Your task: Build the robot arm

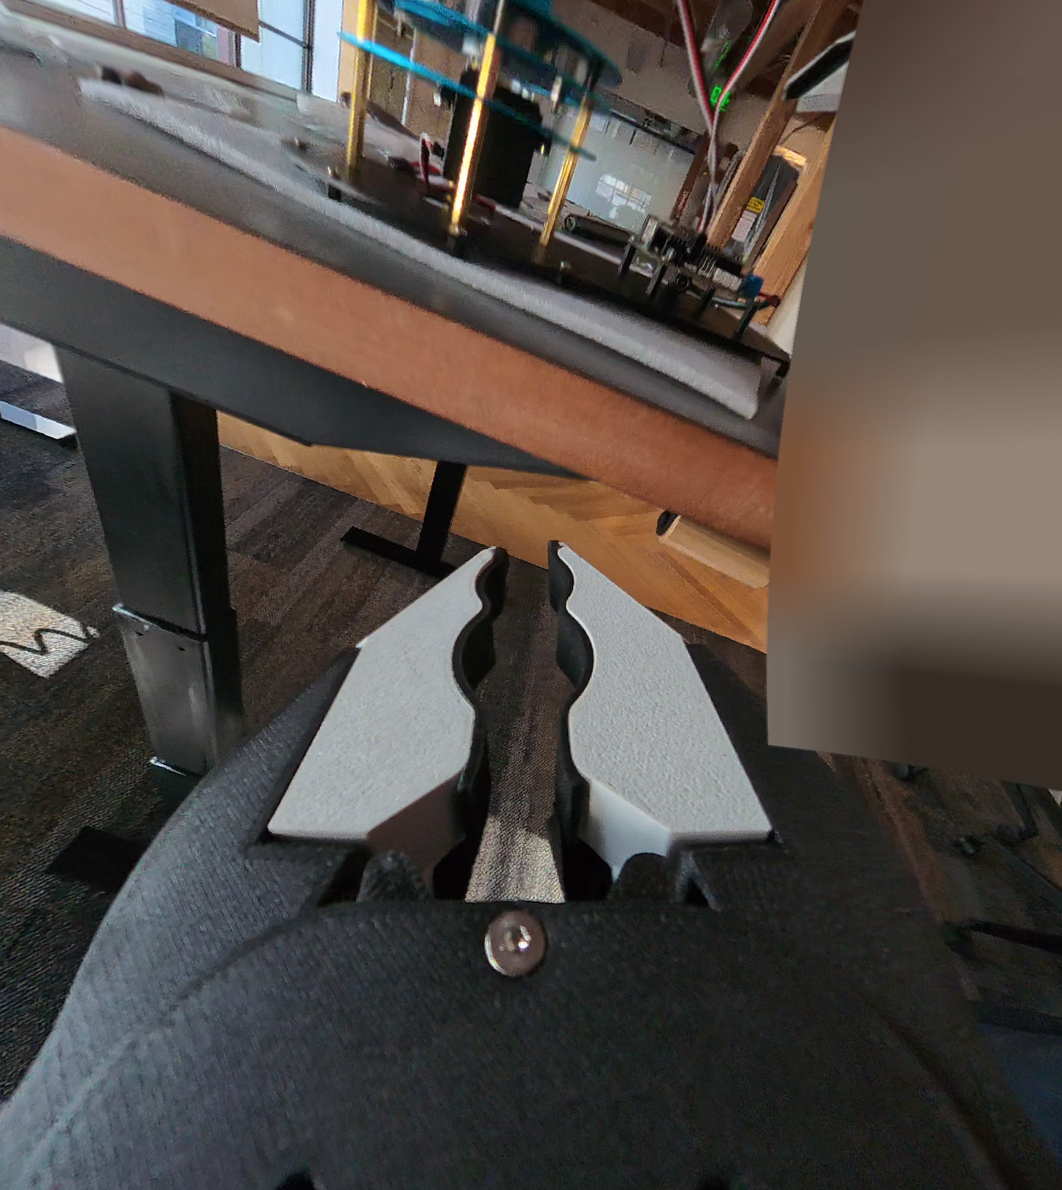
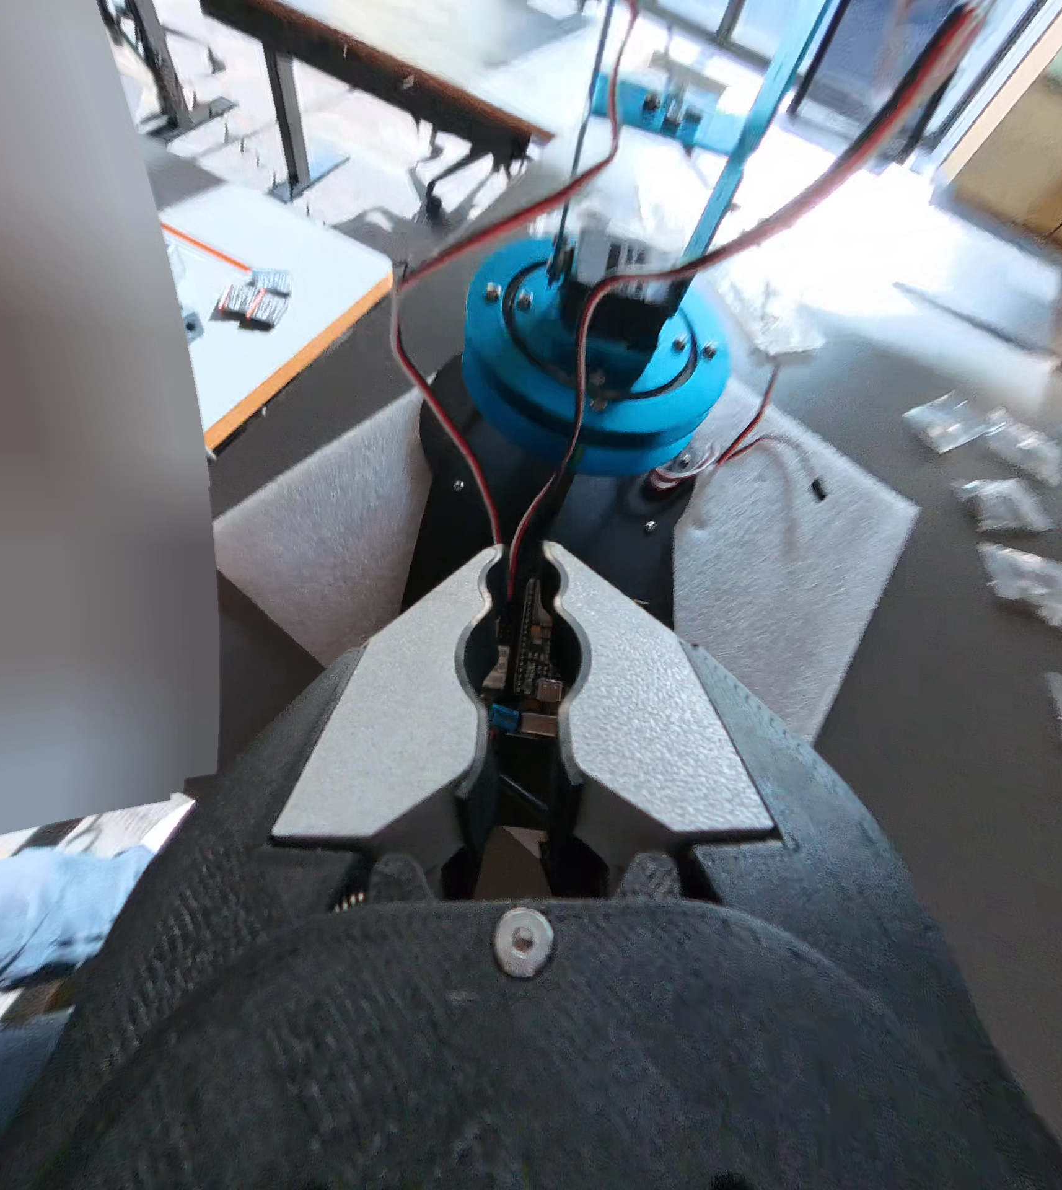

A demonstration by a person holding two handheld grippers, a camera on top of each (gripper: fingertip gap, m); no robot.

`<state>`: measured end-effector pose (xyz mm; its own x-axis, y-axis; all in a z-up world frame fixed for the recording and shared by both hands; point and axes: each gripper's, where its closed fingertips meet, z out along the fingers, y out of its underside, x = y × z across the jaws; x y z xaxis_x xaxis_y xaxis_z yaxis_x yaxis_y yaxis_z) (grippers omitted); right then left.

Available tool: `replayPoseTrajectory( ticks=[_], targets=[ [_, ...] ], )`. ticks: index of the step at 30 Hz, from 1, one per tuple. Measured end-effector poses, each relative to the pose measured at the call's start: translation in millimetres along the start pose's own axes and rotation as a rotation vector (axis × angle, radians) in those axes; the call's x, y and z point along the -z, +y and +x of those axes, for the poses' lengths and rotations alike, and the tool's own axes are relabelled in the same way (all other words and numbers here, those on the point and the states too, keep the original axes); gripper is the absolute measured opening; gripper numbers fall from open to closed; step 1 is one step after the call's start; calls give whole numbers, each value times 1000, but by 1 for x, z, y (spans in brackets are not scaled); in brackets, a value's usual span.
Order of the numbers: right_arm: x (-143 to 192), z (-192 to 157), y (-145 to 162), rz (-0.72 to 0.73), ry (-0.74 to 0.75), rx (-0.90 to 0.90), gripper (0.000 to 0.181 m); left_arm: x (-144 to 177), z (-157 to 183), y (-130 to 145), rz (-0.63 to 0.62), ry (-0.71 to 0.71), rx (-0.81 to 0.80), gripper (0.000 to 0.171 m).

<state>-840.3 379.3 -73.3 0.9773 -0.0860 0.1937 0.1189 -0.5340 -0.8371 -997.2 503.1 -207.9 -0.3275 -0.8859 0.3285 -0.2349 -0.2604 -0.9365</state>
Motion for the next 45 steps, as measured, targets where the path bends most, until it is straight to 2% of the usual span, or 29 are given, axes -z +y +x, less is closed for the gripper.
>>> replayPoseTrajectory(
  ticks=[2,6,10,12,16,19,22,26,28,29,32,33,34,35,36,39,45],
  targets=[
    [21,2,-10,54,44,9,11,8,1,-14,4,-19,-19,11],
    [51,2,-5,94,83,-74,16,26,4,-45,9,-65,-74,11],
    [57,-6,7,162,98,-126,21,40,9,-67,-9,-114,-135,11],
    [52,-18,11,207,50,-133,21,43,12,-73,-27,-132,-145,11],
    [62,-22,8,306,74,-160,21,50,33,-99,-20,-140,-160,11],
    [91,-18,-6,375,64,-300,23,63,54,-130,-2,-157,-205,11],
    [140,-12,-30,473,90,-302,15,80,73,-157,-8,-183,-250,12],
    [201,-8,-49,459,223,-197,9,106,101,-186,8,-177,-262,12],
    [224,-7,-52,421,312,-153,22,119,110,-196,18,-178,-269,12],
    [234,-7,-51,397,359,-130,27,125,111,-200,19,-188,-274,12],
    [253,-10,-50,347,448,-91,27,142,106,-210,20,-224,-276,13],
    [256,-13,-53,355,453,-95,24,146,104,-215,30,-220,-271,13],
    [258,-18,-56,370,441,-101,13,149,102,-220,43,-212,-265,13],
    [260,-21,-61,396,433,-110,3,150,100,-224,56,-201,-260,13],
    [261,-23,-65,420,425,-121,0,150,97,-228,68,-189,-255,12],
    [261,-29,-71,451,390,-161,0,139,88,-239,86,-138,-227,13],
    [265,-37,-51,366,418,-214,0,98,83,-253,113,-23,-231,12]
  ],
)
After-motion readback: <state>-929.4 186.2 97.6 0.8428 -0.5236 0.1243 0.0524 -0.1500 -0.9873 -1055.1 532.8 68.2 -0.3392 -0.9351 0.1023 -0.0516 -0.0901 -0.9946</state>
